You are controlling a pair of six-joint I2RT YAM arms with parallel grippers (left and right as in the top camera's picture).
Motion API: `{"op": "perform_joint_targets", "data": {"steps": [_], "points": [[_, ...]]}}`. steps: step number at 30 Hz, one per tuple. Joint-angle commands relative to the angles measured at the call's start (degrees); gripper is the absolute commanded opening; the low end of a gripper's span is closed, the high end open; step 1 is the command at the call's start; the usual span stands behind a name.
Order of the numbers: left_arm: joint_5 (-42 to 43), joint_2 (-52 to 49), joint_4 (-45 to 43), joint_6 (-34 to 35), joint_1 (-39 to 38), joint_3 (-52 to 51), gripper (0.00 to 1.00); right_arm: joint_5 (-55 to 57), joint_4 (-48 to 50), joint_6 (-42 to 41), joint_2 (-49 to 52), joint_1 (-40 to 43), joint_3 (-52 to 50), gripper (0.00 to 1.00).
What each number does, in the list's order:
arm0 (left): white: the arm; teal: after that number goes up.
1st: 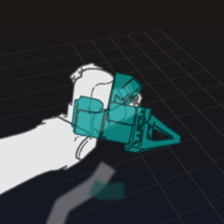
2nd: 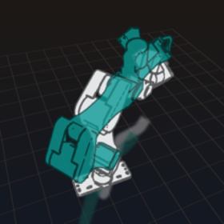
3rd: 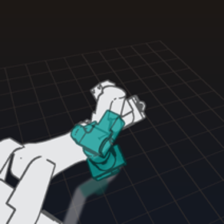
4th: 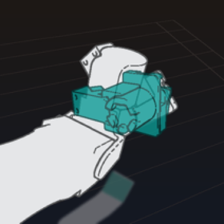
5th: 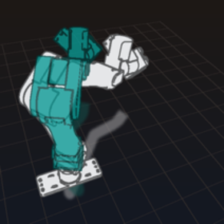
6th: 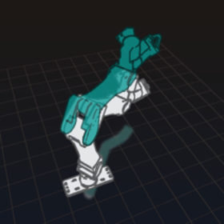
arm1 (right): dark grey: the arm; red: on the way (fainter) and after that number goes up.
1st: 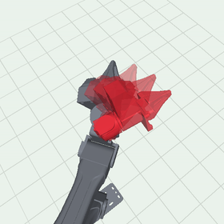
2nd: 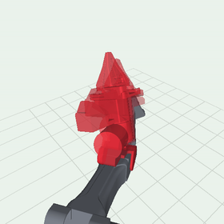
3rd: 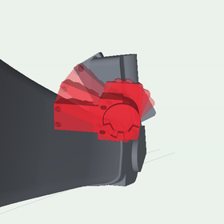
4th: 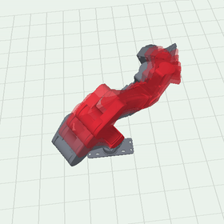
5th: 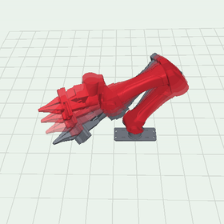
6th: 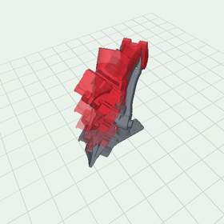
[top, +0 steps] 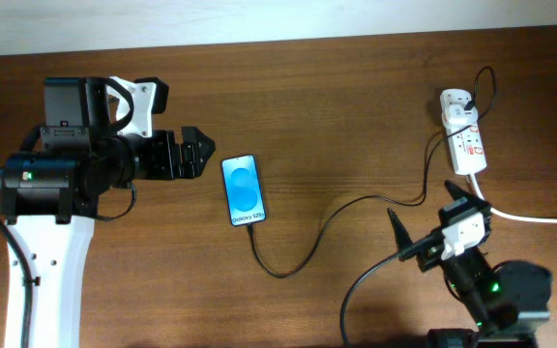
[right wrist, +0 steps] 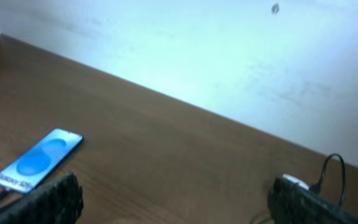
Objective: Plug charger to phone and switch on socket
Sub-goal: 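Lift the right gripper off the power strip and pull it back toward the front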
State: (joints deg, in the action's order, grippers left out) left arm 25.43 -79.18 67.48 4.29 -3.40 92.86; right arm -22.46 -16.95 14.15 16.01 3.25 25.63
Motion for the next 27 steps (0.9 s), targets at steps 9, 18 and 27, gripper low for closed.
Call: {"op": "perform_joint_targets", "data": {"steps": [9, 18, 27], "points": [[-0.2, 0.4, -0.1, 0.0, 0.3, 0.5, 0.99, 2.0, 12.7, 0.2, -15.8, -0.6, -21.8, 0.99], [-0.2, 0.4, -0.1, 0.0, 0.3, 0.5, 0.99, 2.2, 14.2, 0.2, -15.8, -0.6, -25.3, 0.99], [-0.2, 0.4, -0.1, 0.0, 0.3, 0.5, 0.99, 2.2, 14.2, 0.2, -15.8, -0.6, -25.3, 0.99]]}}
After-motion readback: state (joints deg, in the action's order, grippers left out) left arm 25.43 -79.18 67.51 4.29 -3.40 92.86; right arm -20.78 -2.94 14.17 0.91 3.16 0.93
